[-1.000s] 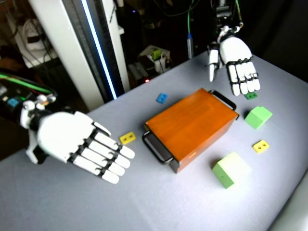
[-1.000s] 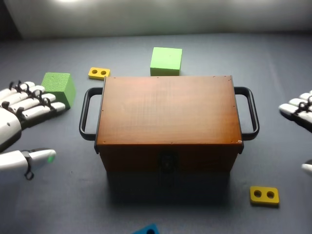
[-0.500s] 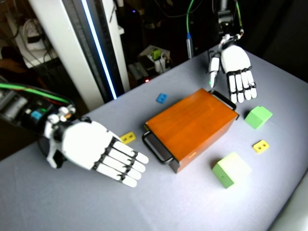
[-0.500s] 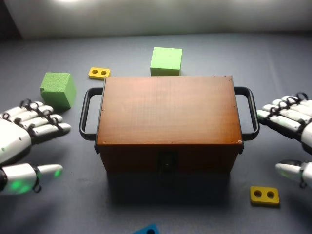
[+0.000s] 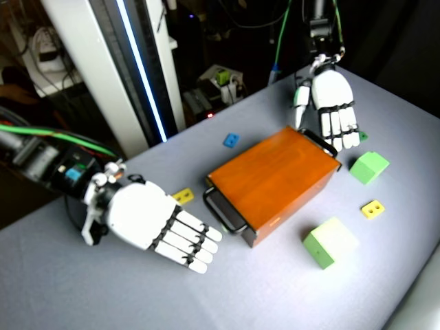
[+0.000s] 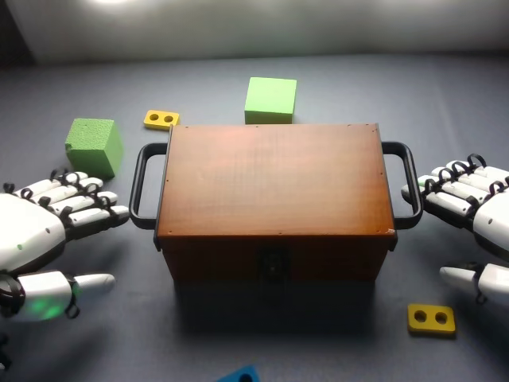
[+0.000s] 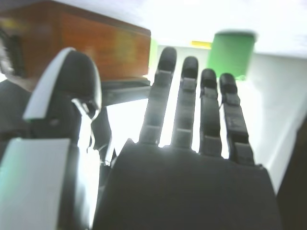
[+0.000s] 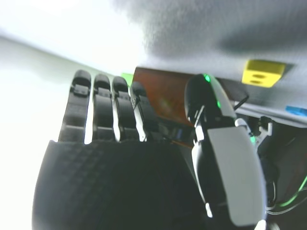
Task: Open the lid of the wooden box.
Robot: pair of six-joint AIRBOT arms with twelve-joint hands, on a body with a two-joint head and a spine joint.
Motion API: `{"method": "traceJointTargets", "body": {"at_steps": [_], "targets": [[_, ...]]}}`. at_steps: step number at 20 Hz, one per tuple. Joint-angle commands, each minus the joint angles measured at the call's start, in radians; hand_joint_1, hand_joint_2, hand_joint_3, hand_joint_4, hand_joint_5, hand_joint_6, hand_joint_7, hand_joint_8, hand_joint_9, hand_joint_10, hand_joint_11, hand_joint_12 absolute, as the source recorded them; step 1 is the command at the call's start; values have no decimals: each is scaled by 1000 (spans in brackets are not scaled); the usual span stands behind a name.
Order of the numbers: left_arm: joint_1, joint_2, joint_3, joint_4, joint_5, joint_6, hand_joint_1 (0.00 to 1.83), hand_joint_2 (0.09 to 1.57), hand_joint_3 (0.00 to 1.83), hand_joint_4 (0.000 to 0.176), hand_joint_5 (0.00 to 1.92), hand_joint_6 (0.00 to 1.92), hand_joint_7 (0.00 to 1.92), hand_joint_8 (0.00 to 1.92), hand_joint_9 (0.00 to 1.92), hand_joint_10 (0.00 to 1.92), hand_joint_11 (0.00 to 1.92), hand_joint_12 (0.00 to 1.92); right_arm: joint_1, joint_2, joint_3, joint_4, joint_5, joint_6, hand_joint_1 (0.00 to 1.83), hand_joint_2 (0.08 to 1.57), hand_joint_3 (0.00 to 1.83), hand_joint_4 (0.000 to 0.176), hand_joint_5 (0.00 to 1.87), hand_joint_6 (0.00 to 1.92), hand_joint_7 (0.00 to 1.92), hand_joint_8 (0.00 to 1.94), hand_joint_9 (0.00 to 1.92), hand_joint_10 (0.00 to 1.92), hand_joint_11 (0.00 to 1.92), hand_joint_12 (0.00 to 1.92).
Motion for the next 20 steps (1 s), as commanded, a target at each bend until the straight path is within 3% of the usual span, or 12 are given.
{"method": "traceJointTargets", "body": {"at_steps": [1,10,20], "targets": [[-8,-3,8,-8,-108,-10,121,1346,0,0,203,0,129,2,0,0,0,0,13,0,5,-9,102,-4,498,1374,0,0,30,6,0,0,0,0,0,0],[-13,1,0,50,-154,-62,81,1359,4,0,88,1,55,0,0,0,0,0,13,8,-1,-20,103,-4,486,1381,3,0,0,0,0,0,0,0,0,0],[-19,-18,5,85,-144,-91,183,1362,3,0,3,0,0,0,0,0,0,0,13,9,-1,-19,105,-4,510,1374,0,0,7,1,0,0,0,0,0,0]]}}
